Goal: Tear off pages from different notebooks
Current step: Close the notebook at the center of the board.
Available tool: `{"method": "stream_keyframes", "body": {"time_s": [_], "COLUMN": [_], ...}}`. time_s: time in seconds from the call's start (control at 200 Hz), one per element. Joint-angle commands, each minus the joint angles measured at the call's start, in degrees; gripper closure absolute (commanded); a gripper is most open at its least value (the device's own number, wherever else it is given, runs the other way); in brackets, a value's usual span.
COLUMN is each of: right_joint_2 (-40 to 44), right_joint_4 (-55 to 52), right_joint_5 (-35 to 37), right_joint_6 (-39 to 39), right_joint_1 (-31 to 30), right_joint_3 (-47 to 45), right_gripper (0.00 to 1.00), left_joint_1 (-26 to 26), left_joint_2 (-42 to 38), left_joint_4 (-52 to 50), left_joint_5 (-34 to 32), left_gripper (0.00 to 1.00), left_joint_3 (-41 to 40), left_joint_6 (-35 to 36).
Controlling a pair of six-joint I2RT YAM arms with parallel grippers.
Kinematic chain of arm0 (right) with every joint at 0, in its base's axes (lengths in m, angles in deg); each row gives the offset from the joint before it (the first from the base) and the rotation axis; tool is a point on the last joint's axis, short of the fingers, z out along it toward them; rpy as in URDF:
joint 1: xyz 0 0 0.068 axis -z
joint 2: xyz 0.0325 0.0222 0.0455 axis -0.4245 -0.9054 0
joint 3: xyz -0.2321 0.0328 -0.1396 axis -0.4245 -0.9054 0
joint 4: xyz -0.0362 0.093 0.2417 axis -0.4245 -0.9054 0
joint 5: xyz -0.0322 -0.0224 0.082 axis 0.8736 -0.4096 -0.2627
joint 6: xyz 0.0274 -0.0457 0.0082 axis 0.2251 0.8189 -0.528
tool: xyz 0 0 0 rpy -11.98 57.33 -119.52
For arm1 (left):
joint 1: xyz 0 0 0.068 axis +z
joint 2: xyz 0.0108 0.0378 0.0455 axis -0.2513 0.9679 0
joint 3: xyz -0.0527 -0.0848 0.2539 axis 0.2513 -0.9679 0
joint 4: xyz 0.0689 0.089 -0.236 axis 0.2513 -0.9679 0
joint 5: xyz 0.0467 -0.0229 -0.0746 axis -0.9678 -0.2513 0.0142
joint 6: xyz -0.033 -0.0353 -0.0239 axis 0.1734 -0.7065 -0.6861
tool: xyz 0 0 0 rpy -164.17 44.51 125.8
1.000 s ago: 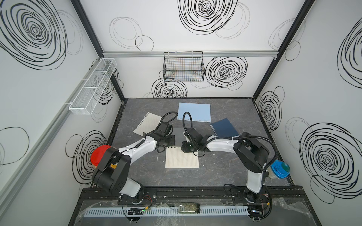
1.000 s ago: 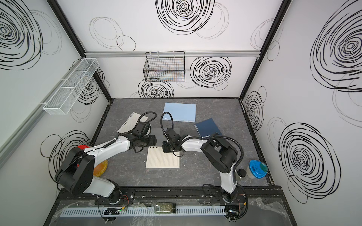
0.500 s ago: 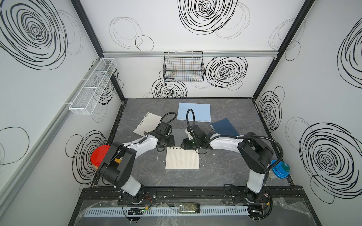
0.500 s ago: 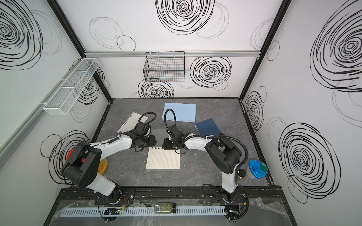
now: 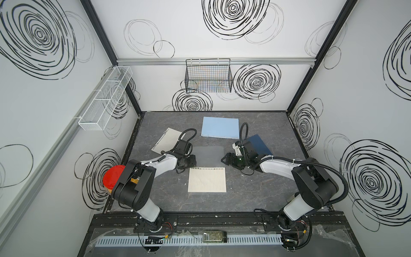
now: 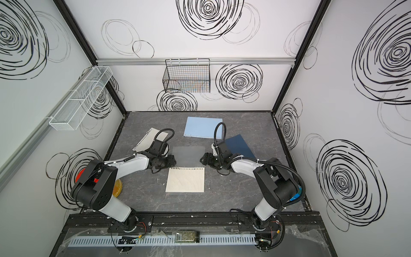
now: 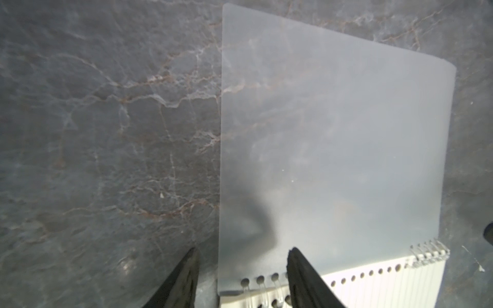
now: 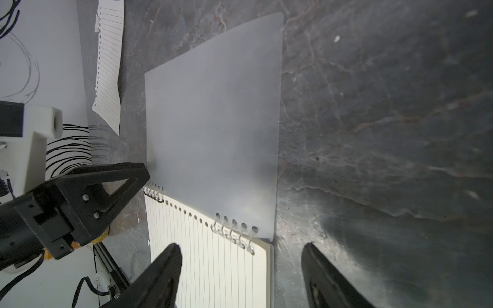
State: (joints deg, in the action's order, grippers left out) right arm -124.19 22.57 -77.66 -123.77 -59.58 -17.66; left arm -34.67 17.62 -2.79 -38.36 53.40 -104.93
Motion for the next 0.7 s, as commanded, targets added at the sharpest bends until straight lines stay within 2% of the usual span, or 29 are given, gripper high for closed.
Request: {"method": "stream_keyframes", "body": {"time_s": [0.0, 0.425, 0.696], "right_joint_2": [-0.60, -6.83, -8.63], "right_joint_4": [4.78, 8.21, 19.90], "right_joint_5": [-3.01, -3.74, -8.42], "right_joint_6": [-2.20, -6.75, -11.14], "right_joint_1": [0.24, 0.09, 0.35], "right_joint_3": [-0.58, -1.30, -4.49], "right_gripper": [0.26, 0.26, 0.27], "left_joint_1": [0.45, 0.45, -0.12], "left_joint_2": [1.13, 2.74, 3.46], "left_joint_4": [2.12, 4.82, 5.89], "left_joint_5": [1.78, 4.37, 5.92], "left_gripper": [0.43, 0.45, 0.46], "left_joint_3": [-1.10, -2.54, -2.94], "left_joint_6": [0.15, -0.69, -1.27]}}
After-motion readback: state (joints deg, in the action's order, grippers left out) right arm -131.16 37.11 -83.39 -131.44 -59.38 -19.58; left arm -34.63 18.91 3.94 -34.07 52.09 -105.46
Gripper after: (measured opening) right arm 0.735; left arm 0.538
